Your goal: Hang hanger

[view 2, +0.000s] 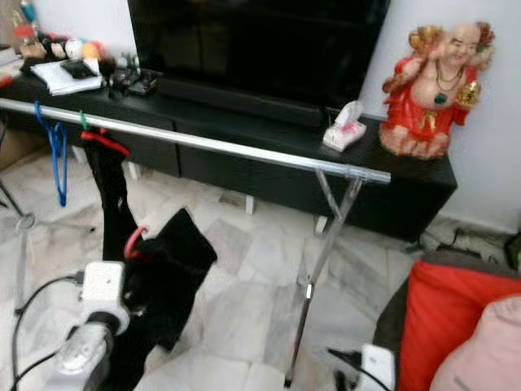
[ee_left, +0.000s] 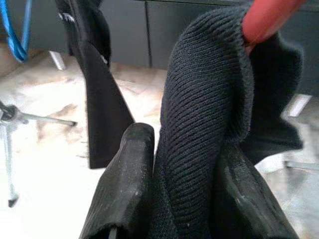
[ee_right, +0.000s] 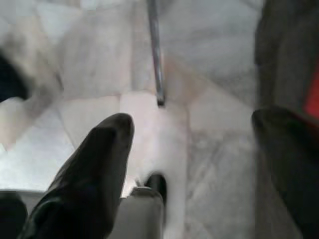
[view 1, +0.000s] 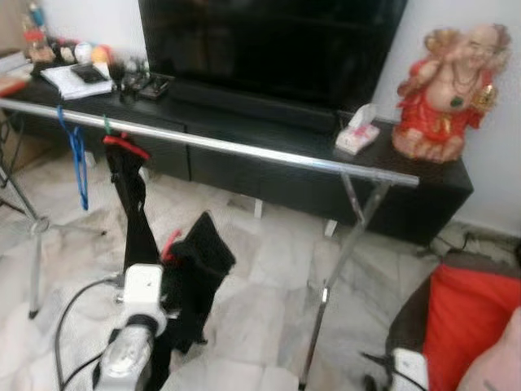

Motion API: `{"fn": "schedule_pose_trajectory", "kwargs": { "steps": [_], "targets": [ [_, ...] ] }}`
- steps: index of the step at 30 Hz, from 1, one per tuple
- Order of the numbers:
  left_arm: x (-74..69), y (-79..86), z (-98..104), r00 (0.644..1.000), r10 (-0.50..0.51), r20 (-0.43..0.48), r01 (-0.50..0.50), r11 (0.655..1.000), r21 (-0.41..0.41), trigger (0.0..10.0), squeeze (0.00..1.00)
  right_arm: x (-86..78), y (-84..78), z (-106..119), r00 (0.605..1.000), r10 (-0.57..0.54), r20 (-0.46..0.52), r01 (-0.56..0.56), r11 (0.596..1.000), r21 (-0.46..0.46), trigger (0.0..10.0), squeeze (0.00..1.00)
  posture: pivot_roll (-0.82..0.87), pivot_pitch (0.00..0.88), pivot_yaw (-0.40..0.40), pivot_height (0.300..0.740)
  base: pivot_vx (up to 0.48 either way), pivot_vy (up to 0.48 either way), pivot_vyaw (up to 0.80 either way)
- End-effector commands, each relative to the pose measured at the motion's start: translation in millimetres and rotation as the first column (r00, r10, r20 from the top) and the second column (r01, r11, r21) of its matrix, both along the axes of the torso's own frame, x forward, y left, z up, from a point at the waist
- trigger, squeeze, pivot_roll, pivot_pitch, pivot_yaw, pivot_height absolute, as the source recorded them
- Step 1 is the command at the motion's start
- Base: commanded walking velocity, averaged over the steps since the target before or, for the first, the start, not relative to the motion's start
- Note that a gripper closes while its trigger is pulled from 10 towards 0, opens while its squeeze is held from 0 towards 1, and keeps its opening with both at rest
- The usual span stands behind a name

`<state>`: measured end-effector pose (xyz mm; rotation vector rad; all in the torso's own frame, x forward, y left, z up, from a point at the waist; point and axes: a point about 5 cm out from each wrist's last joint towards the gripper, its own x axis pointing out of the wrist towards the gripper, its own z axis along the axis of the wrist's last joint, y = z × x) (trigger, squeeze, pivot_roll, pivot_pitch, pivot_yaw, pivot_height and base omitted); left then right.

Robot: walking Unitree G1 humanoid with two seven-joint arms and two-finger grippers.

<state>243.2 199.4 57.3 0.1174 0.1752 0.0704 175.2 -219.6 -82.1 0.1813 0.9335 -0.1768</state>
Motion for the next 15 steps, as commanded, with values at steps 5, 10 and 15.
{"fn": "schedule_pose_trajectory", "kwargs": {
  "steps": [5,10,15],
  "targets": [
    [5.1,-8.6,10.5,0.998,-0.024,0.06,0.025,1.0,-0.009,10.0,0.0,-10.5,-11.5,-2.2,0.999,-0.029,-0.027,0.028,0.999,-0.02,10.0,0.0,0.09,0.0,-0.054,0.716,0.272,0.0,-0.09],
    [4.9,-8.8,10.5,0.998,-0.023,0.06,0.024,1.0,-0.008,10.0,0.0,-10.2,-11.6,-2.0,0.999,-0.024,-0.027,0.024,0.999,-0.021,10.0,0.0,0.08,0.0,-0.054,0.716,0.274,0.0,-0.49],
    [4.3,-8.5,10.4,0.998,-0.022,0.06,0.022,1.0,-0.008,10.0,0.0,-9.9,-11.6,-1.9,0.999,-0.017,-0.027,0.016,1.0,-0.027,10.0,0.0,0.09,0.0,-0.055,0.716,0.27,0.0,0.0]
  ]
}}
